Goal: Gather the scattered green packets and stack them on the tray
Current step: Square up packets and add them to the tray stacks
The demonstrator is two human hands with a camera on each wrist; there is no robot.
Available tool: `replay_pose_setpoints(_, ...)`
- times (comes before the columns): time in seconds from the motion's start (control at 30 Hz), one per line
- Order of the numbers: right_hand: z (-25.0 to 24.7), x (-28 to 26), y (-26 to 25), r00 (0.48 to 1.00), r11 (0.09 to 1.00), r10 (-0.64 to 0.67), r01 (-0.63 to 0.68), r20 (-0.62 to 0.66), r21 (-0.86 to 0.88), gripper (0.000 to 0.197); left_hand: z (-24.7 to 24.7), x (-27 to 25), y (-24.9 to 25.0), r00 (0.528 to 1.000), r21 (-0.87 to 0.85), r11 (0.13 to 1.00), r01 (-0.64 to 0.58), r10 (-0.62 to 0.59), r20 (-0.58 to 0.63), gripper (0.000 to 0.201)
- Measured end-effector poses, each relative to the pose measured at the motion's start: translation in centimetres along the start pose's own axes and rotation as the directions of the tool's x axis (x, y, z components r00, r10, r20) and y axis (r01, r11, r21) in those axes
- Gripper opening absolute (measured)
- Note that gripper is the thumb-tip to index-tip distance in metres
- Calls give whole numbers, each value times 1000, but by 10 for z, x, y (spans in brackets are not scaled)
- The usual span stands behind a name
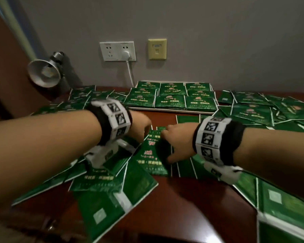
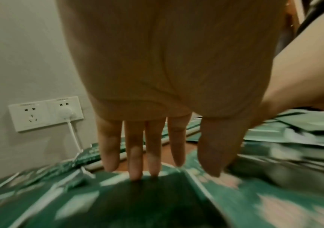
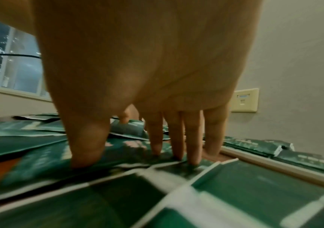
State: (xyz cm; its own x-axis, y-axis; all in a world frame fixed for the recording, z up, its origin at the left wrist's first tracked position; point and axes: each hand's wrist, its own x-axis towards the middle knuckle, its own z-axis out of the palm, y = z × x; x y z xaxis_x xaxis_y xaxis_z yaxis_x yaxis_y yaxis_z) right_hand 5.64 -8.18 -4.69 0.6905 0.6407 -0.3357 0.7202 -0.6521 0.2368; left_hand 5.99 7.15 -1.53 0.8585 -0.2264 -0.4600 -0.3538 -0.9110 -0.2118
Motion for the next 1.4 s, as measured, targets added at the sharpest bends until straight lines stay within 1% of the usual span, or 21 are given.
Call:
replay_pose_setpoints(0.07,10,-4,-15,997,996,67,-65,-42,59,80,22,-21,12,999,40,999,-10,12,-39,51)
replay_pose_setpoints(0.13,14,-4,-25,992,985,118,-112,-43,130,87,37,-37,17,996,33,999,-22,25,-90,68)
replay_pose_setpoints(0.2,15,-2,-32,987,969,156,-146,-31,199,93,45,-53,20,997,-3,1000,-13,13,-78,87)
replay_pose_setpoints(0.27,11,-1,-35,982,954,190,-182,-12,239,102,51,-66,22,999,-22,999,26,-26,-30,105)
replay_pose_setpoints(0.33,5,-3,-38,977,959,214,-209,-8,191,100,60,-77,23,998,-30,998,60,-59,24,121)
replay_pose_setpoints(0.4,2,-5,-41,976,968,214,-209,-25,137,84,71,-84,23,994,-21,996,88,-87,59,128)
replay_pose_setpoints(0.47,3,-6,-42,976,966,209,-196,-56,170,61,77,-89,21,994,-16,994,106,-106,41,124)
replay_pose_setpoints(0.53,4,-12,-38,967,946,236,-207,-92,250,34,79,-90,20,996,-31,996,86,-86,-8,116)
replay_pose_setpoints(0.6,0,-21,-30,952,920,280,-229,-126,316,20,79,-89,20,998,-56,998,37,-40,-57,110)
replay_pose_setpoints(0.73,-6,-39,-9,903,859,383,-271,-193,435,19,78,-84,24,990,-67,997,-44,35,-138,106)
replay_pose_setpoints(0.8,-10,-48,3,875,800,440,-279,-202,531,20,76,-81,27,990,-89,994,-61,49,-130,105)
replay_pose_setpoints(0.9,-14,-58,17,848,712,483,-235,-218,662,21,72,-76,30,996,-21,998,-52,50,-78,94)
replay_pose_setpoints(1.03,-7,-60,15,848,645,478,-163,-228,747,16,66,-69,30,998,76,996,-46,48,-27,74)
replay_pose_setpoints(1.1,-1,-58,8,859,618,468,-153,-206,771,14,64,-66,32,998,120,992,-40,45,-45,73)
replay_pose_setpoints(1.13,1,-56,6,862,608,466,-148,-199,780,16,61,-66,34,996,119,992,-38,47,-74,71)
replay_pose_setpoints(1.17,3,-55,4,861,597,468,-145,-196,789,17,58,-65,36,992,93,995,-37,48,-120,65)
replay_pose_setpoints(1.2,4,-55,3,857,580,476,-138,-197,803,17,54,-63,38,979,43,998,-51,58,-193,53)
replay_pose_setpoints(1.27,4,-58,5,834,547,514,-137,-202,826,13,43,-63,41,935,-107,991,-79,36,-353,23)
replay_pose_setpoints(1.3,4,-62,8,815,537,540,-144,-208,831,10,38,-63,43,914,-191,977,-92,7,-406,14)
replay_pose_setpoints(1.37,2,-69,16,766,504,607,-165,-211,848,7,29,-59,50,875,-304,945,-121,-43,-482,11)
replay_pose_setpoints(1.4,1,-72,20,736,474,647,-182,-201,862,8,26,-57,54,857,-312,941,-134,-48,-513,11)
